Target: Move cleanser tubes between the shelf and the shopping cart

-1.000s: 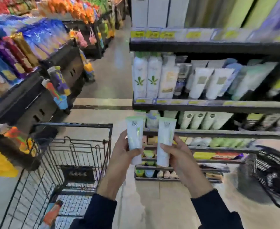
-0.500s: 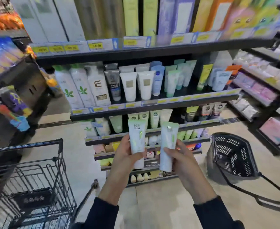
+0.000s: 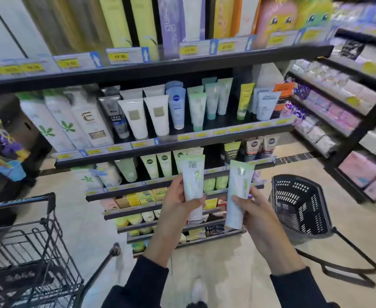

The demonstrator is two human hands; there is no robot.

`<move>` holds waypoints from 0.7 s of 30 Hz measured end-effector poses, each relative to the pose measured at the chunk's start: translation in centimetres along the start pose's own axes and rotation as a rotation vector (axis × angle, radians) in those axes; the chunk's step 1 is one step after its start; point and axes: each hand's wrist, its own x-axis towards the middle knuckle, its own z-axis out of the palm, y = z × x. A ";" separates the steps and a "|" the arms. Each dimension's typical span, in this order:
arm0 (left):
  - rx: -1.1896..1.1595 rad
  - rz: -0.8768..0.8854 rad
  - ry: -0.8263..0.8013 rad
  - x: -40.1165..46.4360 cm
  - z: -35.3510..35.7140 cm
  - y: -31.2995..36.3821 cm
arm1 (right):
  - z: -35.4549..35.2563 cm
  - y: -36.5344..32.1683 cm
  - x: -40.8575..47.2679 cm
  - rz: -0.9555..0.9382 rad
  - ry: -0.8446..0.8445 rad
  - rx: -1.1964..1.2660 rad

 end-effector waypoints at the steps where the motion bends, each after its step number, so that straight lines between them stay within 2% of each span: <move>1: -0.001 0.001 -0.003 0.6 0.5 0.0 | -0.4 -0.3 0.4 0.001 0.000 0.000; 11: -0.045 0.035 -0.034 8.9 6.4 0.5 | -4.9 -4.0 7.0 0.010 0.070 -0.075; 21: -0.032 0.049 0.022 16.1 9.6 1.0 | -6.4 -9.3 17.3 -0.043 0.013 -0.167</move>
